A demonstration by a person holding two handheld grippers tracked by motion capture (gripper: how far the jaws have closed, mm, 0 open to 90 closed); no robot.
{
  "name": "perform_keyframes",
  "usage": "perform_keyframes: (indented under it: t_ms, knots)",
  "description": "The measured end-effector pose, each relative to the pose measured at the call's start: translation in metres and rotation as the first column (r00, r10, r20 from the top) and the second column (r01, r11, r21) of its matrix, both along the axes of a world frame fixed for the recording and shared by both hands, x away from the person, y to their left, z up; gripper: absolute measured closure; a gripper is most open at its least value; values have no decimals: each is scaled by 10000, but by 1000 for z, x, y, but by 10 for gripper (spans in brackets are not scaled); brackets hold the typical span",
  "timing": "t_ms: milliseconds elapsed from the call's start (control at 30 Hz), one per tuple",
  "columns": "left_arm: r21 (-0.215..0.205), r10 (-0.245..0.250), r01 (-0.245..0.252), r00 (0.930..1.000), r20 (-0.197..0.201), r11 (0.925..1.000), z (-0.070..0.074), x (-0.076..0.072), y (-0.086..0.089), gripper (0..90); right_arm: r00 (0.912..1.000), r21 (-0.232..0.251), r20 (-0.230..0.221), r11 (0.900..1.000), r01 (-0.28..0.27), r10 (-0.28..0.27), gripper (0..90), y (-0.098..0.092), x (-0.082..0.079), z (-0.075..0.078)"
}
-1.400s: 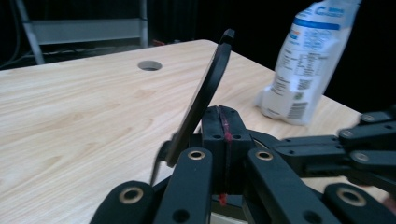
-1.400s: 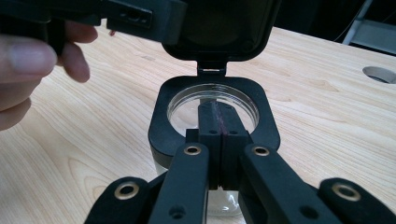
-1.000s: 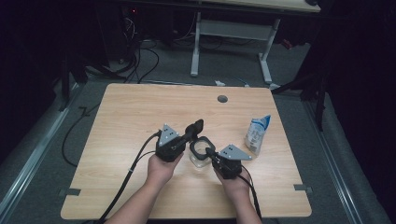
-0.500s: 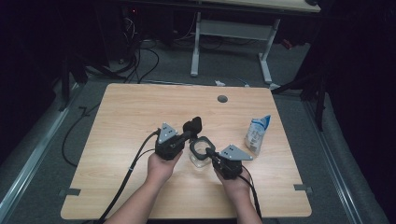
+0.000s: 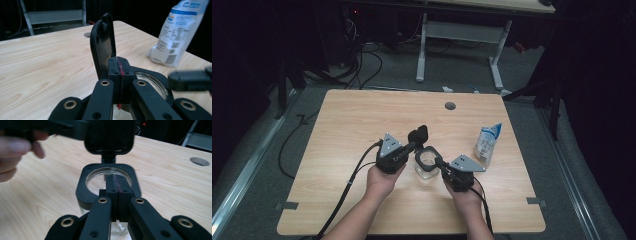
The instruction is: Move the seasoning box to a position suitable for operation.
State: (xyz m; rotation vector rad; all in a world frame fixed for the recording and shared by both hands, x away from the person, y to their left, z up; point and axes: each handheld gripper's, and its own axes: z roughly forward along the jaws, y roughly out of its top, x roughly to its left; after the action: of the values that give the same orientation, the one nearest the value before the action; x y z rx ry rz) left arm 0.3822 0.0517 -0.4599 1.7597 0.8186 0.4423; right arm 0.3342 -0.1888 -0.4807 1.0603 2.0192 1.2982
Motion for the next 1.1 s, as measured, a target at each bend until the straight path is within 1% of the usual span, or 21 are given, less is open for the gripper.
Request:
perform_keyframes:
  t_ms: [167,233,300,333,367,400,467,500,533,567,600,633,700,767,800,833,933,967,1000,1033,1100]
  knots:
    - [235,-294,296,9995,-69,9993,-5,-8,12,883,9996,17,53,9996,286,-286,851,-7,-3,1]
    - [452,-368,371,9993,-75,9983,-9,-12,17,880,9993,-4,63,9993,368,-368,844,-10,-5,1]
    - [805,-451,462,9989,-159,9957,-17,-18,28,865,9985,-32,39,9985,544,-544,826,-16,-8,0]
    - [805,-451,462,9989,-159,9957,-17,-18,28,858,9982,-38,13,9982,606,-606,820,-18,-8,0]
    - [901,-464,481,9987,-204,9948,-20,-20,32,858,9982,-38,13,9982,606,-606,820,-18,-8,0]
    - [1070,-470,496,9985,-267,9930,-25,-22,38,837,9970,-5,-42,9970,777,-777,805,-23,-11,-1]
    - [1350,-434,474,9986,-318,9897,-32,-25,45,831,9964,4,-71,9965,841,-841,800,-25,-11,-2]
    - [1529,-367,435,9982,-468,9873,-39,-28,55,807,9943,-48,-134,9944,1055,-1056,787,-31,-13,-4]
    - [1529,-367,435,9982,-468,9873,-39,-28,55,791,9943,-48,-134,9944,1055,-1056,787,-31,-13,-4]
    - [1600,-302,401,9975,-638,9863,-43,-29,65,762,9918,-30,-246,9921,1255,-1255,769,-37,-14,-7]
    - [1600,-302,401,9975,-638,9863,-43,-29,65,747,9918,-30,-246,9921,1255,-1255,769,-37,-14,-7]
    - [1689,-228,337,9975,-662,9851,-45,-31,72,747,9904,-37,-297,9909,1347,-1348,759,-39,-15,-8]
    - [1719,-95,210,9977,-679,9849,-48,-33,83,700,9867,-92,-295,9871,1599,-1601,743,-45,-17,-10]
    - [1731,-37,193,9959,-900,9847,-50,-33,91,620,9826,-113,-326,9832,1824,-1827,708,-49,-19,-12]
    - [1827,169,-5,9959,-887,9832,-54,-36,99,570,9754,-225,-334,9758,2173,-2180,693,-54,-22,-15]
    - [1821,230,-74,9962,-837,9832,-56,-37,102,556,9728,-253,-369,9733,2280,-2288,685,-55,-22,-16]
    - [1879,254,-81,9956,-899,9821,-59,-38,108,525,9585,-434,-418,9589,2804,-2821,661,-62,-26,-19]
    - [1879,254,-81,9956,-899,9821,-59,-38,108,513,9585,-434,-418,9589,2804,-2821,661,-62,-26,-19]
    - [1835,169,9,9953,-951,9830,-59,-38,110,513,9534,-472,-449,9539,2964,-2985,651,-64,-28,-20]
    - [1848,140,33,9957,-921,9828,-59,-38,112,504,9449,-484,-494,9457,3214,-3236,642,-67,-32,-23]
    - [1903,106,51,9966,-817,9817,-60,-39,114,491,9355,-450,-674,9378,3444,-3468,613,-73,-35,-29]
